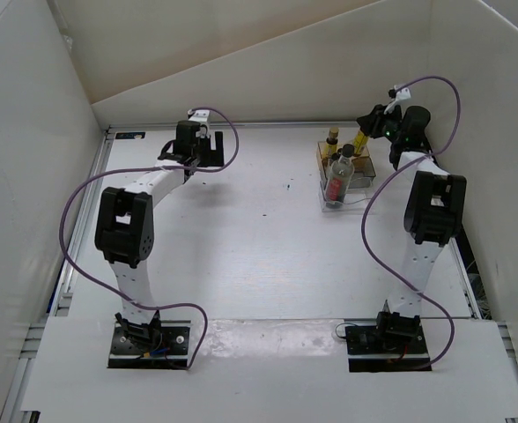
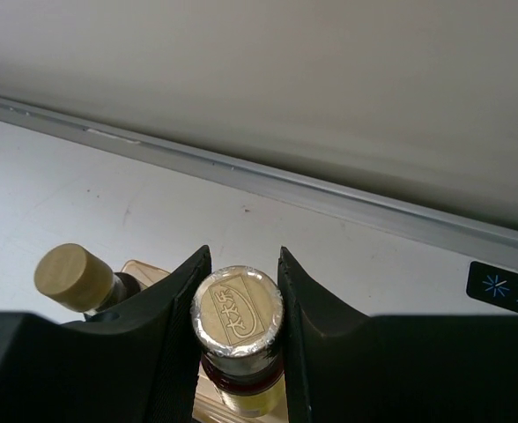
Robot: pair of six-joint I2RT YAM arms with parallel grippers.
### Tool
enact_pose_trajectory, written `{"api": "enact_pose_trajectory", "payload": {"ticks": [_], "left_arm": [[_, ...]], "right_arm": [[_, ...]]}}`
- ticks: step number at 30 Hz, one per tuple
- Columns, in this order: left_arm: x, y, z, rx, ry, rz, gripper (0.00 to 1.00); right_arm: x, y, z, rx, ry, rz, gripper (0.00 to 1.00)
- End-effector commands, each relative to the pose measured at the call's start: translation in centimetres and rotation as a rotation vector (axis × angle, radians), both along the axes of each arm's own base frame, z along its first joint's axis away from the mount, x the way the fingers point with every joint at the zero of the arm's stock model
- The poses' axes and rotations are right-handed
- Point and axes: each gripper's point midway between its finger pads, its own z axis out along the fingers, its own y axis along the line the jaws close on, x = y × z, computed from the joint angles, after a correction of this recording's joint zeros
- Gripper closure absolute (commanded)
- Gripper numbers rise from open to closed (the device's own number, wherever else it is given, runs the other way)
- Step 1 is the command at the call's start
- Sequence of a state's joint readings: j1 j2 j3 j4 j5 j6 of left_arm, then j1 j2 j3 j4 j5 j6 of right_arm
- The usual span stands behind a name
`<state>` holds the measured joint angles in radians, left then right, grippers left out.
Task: Organize the condiment bottles
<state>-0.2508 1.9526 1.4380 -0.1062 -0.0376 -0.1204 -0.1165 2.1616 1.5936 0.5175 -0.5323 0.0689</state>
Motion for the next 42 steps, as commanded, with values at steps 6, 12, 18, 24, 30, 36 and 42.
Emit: {"api": "enact_pose_trajectory", "payload": {"ticks": [6,12,18,24,30,36,42], "left_arm": [[1.2,-0.2,1.9,-0.002,-0.040,0.002,0.00],[1.4,-0.2,1.2,-0.001,-0.028,0.005,0.00],[1.5,-0.3,1.2,0.000,-0.029,0.001,0.00],[1.6,-0.3,0.6,-0.003,-0.018,0.001,0.00],[1.7,-0.3,0.5,-0.005,-0.016,0.000,0.00],[1.8,-0.4,0.1,-0.007,-0.007,-0.001,0.00],[1.9,-0.7,-0.1,-0.016,-0.004,-0.003,0.00]], "right_arm": [[1.9,0.4,3.8,-0.017,-0.110,0.036,1.00],[1.8,1.7,2.5,-0.041,-0.093,0.073,1.00],[1.2,2.3,0.6,-0.050,-0.050,0.091,1.00],[0.6,2.7,-0.8,-0.043,-0.023,0.102,1.00],[-0.1,3.0,-1.9,-0.041,-0.005,0.105,1.00],[-0.4,3.1,-2.4,-0.041,0.009,0.107,0.86],[-0.8,3.0,-2.2,-0.042,0.009,0.100,0.55]]}}
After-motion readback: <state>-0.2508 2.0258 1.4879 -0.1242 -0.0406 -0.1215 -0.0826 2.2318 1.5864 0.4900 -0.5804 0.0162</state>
